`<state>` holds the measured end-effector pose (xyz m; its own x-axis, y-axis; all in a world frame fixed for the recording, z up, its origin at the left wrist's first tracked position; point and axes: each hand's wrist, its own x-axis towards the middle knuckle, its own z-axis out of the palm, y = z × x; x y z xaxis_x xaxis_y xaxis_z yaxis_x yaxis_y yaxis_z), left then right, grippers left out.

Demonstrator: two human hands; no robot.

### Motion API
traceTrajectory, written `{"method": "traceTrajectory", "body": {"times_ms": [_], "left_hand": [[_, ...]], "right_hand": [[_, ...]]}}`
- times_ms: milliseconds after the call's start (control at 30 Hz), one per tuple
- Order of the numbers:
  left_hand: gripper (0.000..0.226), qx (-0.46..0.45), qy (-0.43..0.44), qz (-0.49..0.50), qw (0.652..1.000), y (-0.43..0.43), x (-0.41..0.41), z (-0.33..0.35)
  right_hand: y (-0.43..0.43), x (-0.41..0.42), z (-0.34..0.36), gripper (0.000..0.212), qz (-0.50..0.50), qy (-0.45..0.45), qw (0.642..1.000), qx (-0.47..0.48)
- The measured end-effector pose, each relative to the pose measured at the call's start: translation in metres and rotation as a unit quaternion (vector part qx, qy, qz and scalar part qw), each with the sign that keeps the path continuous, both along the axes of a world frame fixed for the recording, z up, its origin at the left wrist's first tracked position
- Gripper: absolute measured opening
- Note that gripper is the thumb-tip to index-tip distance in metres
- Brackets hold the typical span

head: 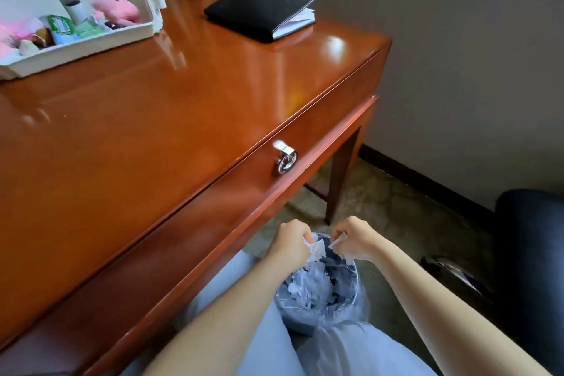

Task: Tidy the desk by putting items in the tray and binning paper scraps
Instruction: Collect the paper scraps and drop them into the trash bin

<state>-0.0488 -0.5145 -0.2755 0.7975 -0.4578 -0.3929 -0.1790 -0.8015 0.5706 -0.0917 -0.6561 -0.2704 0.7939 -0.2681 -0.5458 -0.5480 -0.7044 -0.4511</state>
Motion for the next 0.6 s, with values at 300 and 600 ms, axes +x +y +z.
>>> {"method": "traceTrajectory", "body": {"times_ms": [300, 600], "left_hand": [[0.037, 0.011, 0.060, -0.023, 0.998, -0.011, 0.005, -0.047], [0.030, 0.016, 0.017, -0.105, 0.994, 0.001, 0.000, -0.005]], "right_hand": [[-0.005, 0.002, -0.043, 0.030, -0.023, 0.026, 0.999, -0.011], [0.003, 0.003, -0.006, 0.022, 0.034, 0.027, 0.997, -0.056]]}}
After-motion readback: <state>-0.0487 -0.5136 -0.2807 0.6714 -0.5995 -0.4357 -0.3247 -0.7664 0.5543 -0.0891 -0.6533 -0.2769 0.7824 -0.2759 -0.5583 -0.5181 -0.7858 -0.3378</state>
